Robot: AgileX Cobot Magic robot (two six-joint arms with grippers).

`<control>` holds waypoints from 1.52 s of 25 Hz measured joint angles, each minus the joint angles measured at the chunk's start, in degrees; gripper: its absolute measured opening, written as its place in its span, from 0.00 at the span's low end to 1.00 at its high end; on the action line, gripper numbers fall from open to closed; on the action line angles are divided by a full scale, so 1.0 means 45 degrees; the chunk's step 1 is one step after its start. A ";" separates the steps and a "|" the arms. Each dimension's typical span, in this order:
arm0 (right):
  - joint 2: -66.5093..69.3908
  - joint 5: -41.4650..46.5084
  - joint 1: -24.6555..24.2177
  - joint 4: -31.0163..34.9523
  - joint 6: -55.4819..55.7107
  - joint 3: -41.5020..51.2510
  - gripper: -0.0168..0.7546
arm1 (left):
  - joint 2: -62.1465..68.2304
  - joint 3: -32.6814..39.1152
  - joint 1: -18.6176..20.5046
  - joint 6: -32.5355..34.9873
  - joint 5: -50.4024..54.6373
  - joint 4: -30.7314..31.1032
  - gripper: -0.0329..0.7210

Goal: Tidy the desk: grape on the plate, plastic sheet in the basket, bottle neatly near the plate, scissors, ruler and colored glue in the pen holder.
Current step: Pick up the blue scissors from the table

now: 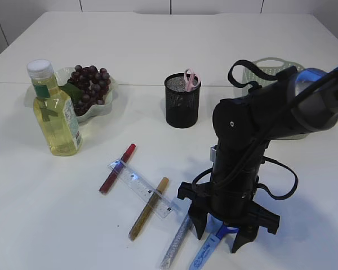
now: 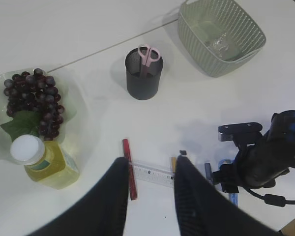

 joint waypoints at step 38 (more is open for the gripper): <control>0.0000 -0.0445 0.0000 -0.0768 -0.1172 -0.0049 0.32 | 0.0000 0.0000 0.0000 0.0000 0.0000 0.0195 0.36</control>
